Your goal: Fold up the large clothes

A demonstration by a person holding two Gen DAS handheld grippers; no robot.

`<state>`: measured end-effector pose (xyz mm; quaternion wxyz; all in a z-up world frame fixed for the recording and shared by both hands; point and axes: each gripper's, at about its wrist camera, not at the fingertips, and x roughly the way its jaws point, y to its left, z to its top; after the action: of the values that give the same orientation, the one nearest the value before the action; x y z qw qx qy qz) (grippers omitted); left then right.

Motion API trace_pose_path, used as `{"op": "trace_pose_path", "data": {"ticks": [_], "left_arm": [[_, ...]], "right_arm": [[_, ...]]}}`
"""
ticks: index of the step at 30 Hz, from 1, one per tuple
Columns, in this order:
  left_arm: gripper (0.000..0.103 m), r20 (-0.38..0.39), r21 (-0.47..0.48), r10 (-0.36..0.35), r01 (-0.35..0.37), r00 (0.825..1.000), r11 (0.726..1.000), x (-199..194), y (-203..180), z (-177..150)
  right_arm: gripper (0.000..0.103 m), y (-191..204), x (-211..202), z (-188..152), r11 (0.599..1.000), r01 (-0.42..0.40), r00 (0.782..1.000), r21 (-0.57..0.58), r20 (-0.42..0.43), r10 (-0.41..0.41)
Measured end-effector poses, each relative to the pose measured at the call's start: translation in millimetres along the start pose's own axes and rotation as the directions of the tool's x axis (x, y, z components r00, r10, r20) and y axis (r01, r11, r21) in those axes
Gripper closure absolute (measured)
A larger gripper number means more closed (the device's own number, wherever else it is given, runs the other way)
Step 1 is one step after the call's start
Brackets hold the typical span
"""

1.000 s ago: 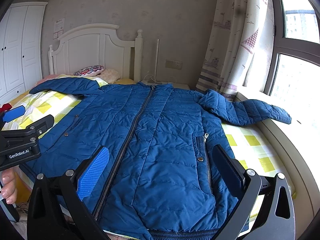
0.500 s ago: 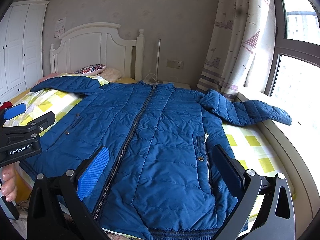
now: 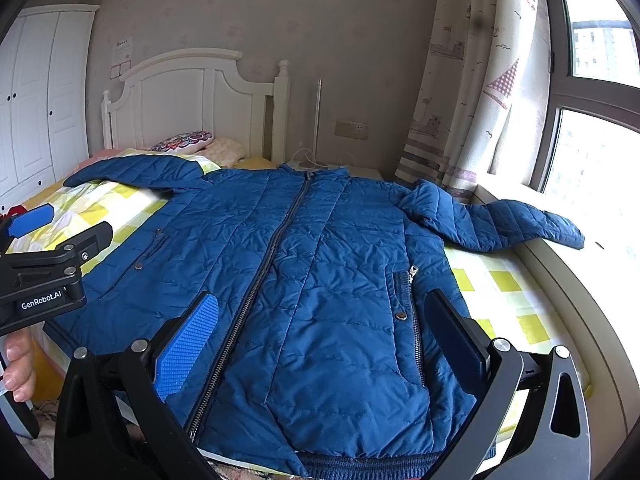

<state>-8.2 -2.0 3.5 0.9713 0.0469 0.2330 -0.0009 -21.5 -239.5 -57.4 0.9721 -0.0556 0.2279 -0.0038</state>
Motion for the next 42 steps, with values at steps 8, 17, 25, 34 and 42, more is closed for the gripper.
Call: {"op": "trace_pose_path", "data": {"ticks": [8, 17, 25, 34, 42], "left_arm": [[0.002, 0.001, -0.008, 0.02, -0.02, 1.0, 1.0, -3, 7, 0], [0.002, -0.023, -0.011, 0.002, -0.002, 1.0, 1.0, 3, 6, -5], [0.002, -0.019, -0.004, 0.002, -0.002, 1.0, 1.0, 8, 2, -6], [0.002, -0.001, 0.004, -0.023, 0.023, 1.0, 1.0, 4, -5, -4], [0.002, 0.003, 0.001, -0.052, 0.052, 0.999, 0.999, 14, -4, 5]], "right_arm": [[0.004, 11, 4, 3, 0.999, -0.034, 0.999, -0.019, -0.009, 0.034], [0.004, 11, 9, -3, 0.999, -0.044, 0.998, -0.029, -0.041, 0.043], [0.004, 5, 11, -6, 0.999, -0.047, 0.998, -0.011, -0.048, 0.046], [0.004, 1, 5, -8, 0.999, -0.044, 0.998, -0.008, -0.041, 0.043], [0.004, -22, 5, 0, 1.0, -0.012, 1.0, 0.017, -0.013, 0.012]]}}
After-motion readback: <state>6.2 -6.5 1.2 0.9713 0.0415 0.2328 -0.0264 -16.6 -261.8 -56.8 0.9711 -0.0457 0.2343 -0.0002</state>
